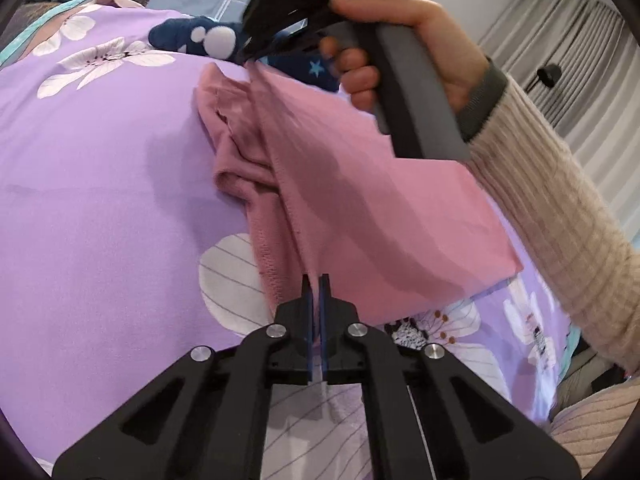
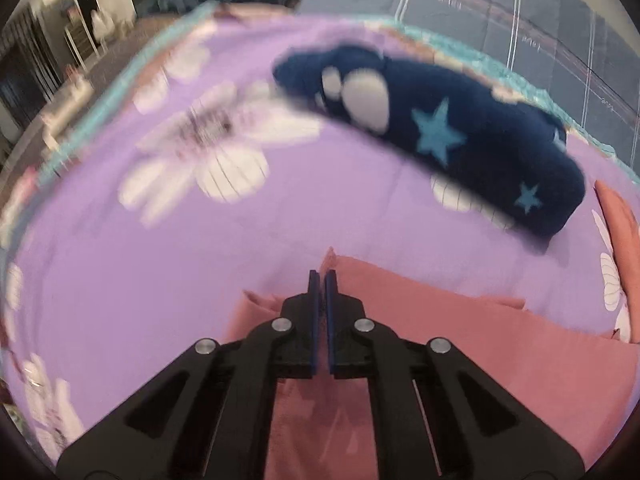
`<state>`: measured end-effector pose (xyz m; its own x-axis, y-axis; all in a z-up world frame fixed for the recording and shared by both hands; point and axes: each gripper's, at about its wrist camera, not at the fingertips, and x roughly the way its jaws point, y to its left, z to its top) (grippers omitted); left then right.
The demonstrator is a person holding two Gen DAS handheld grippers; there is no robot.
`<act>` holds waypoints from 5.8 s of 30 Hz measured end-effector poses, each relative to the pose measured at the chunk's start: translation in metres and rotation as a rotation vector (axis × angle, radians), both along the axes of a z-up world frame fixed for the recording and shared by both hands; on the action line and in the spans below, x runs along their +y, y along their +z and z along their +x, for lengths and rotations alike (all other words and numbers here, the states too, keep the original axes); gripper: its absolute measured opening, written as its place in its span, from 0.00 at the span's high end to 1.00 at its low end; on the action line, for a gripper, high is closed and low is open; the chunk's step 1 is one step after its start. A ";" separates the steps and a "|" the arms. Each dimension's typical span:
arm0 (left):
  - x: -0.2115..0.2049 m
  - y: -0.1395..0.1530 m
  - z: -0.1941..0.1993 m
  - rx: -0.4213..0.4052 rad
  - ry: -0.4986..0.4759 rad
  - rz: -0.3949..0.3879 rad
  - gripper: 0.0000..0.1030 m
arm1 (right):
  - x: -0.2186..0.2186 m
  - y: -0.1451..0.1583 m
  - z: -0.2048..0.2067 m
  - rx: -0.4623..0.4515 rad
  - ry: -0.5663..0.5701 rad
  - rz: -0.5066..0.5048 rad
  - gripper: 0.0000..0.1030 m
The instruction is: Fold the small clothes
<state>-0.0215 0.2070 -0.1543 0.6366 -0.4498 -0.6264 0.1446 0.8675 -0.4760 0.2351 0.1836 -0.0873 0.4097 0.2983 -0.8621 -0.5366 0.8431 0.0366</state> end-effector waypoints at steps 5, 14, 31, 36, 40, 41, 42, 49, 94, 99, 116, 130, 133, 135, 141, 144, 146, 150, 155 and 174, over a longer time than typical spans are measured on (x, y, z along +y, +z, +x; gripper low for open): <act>-0.010 0.011 -0.011 -0.063 -0.011 0.076 0.98 | -0.005 0.028 -0.013 -0.033 0.090 0.106 0.98; -0.014 0.001 -0.005 0.026 0.003 0.179 0.97 | -0.020 -0.020 0.002 0.043 0.095 0.106 0.79; -0.096 0.063 -0.010 -0.064 -0.122 0.302 0.81 | -0.441 -0.024 -0.092 0.055 -0.429 0.204 0.61; -0.236 0.061 0.022 -0.086 -0.420 0.352 0.76 | -0.475 -0.027 -0.110 0.045 -0.389 0.390 0.59; -0.320 0.051 0.038 -0.123 -0.582 0.390 0.59 | -0.487 -0.008 -0.092 0.033 -0.370 0.435 0.57; -0.336 0.046 0.040 -0.127 -0.599 0.429 0.57 | -0.489 -0.004 -0.082 0.043 -0.359 0.448 0.57; -0.354 0.039 0.042 -0.129 -0.617 0.475 0.54 | -0.490 -0.002 -0.073 0.054 -0.356 0.451 0.56; -0.385 0.020 0.052 -0.142 -0.588 0.606 0.46 | -0.491 -0.023 -0.015 0.187 -0.368 0.539 0.48; -0.368 0.022 0.044 -0.153 -0.678 0.439 0.63 | -0.450 -0.039 -0.052 -0.022 -0.268 0.284 0.91; -0.348 0.041 0.022 -0.202 -0.619 0.449 0.61 | -0.461 0.001 -0.084 -0.087 -0.318 0.337 0.76; -0.080 0.049 0.011 -0.123 0.030 0.511 0.42 | -0.365 0.035 -0.223 -0.289 -0.214 -0.041 0.56; 0.077 0.035 0.118 0.002 0.142 0.113 0.80 | -0.129 -0.005 -0.287 -0.304 0.420 -0.091 0.53; 0.074 0.021 0.155 0.039 0.094 0.053 0.70 | -0.118 -0.021 -0.292 -0.295 0.439 -0.119 0.53; 0.074 0.010 0.176 0.068 0.072 0.016 0.71 | -0.113 -0.026 -0.293 -0.306 0.437 -0.141 0.53; 0.071 -0.003 0.205 0.068 0.013 -0.070 0.96 | -0.098 -0.043 -0.301 -0.406 0.477 -0.250 0.47; 0.072 -0.001 0.206 0.044 0.015 -0.077 0.97 | -0.091 -0.048 -0.305 -0.460 0.502 -0.281 0.47; 0.075 -0.003 0.208 0.044 0.025 -0.089 0.97 | -0.081 -0.050 -0.302 -0.494 0.512 -0.298 0.49; 0.086 -0.007 0.205 0.029 0.069 -0.138 0.97 | -0.059 -0.060 -0.297 -0.520 0.521 -0.339 0.96; 0.087 0.000 0.197 0.015 0.029 -0.160 0.92 | -0.065 -0.045 -0.301 -0.546 0.499 -0.278 0.96; 0.068 -0.022 0.212 0.097 0.016 -0.245 0.92 | -0.072 -0.045 -0.290 -0.418 0.457 -0.205 0.96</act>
